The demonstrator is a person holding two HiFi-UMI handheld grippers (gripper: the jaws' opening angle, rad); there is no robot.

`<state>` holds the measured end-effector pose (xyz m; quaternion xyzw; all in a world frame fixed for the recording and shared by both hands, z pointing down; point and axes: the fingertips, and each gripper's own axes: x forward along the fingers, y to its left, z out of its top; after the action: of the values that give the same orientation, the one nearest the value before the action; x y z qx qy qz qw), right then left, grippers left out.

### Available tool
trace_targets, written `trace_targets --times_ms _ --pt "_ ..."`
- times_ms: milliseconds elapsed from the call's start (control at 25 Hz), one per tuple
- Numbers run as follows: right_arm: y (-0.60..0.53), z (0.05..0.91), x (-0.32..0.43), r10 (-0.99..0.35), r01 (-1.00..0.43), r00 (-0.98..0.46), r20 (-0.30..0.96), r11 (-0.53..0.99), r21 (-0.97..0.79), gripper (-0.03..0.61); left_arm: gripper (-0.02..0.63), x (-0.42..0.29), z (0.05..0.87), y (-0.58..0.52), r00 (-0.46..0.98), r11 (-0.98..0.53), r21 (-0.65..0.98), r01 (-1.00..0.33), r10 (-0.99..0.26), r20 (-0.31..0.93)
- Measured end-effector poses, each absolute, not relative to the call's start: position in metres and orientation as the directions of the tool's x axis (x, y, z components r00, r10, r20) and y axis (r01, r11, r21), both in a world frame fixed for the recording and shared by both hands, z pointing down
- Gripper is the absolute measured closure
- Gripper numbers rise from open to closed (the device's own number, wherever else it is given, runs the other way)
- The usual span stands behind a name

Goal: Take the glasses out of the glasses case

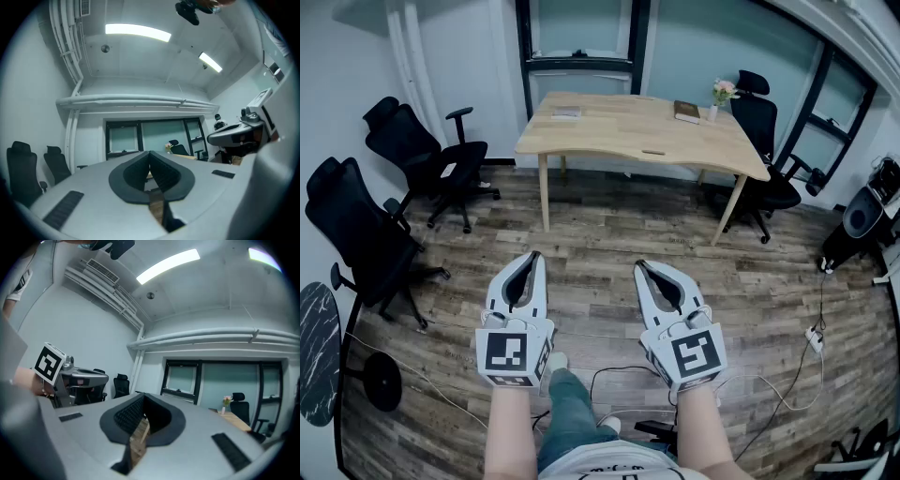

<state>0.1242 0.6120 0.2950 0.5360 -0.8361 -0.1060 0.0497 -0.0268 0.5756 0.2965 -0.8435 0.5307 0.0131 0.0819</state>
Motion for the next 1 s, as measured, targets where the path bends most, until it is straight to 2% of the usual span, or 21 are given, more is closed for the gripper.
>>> trace_targets --times_ms 400,1000 --pt "0.563 0.307 0.104 -0.912 -0.89 -0.409 -0.002 0.399 0.219 0.568 0.597 -0.049 0.307 0.522 0.436 -0.428 -0.096 -0.899 -0.894 -0.103" --pt "0.324 0.294 0.041 -0.935 -0.913 -0.354 -0.026 0.339 0.227 0.568 0.597 -0.109 0.297 0.271 0.489 -0.479 -0.107 -0.871 -0.865 -0.113"
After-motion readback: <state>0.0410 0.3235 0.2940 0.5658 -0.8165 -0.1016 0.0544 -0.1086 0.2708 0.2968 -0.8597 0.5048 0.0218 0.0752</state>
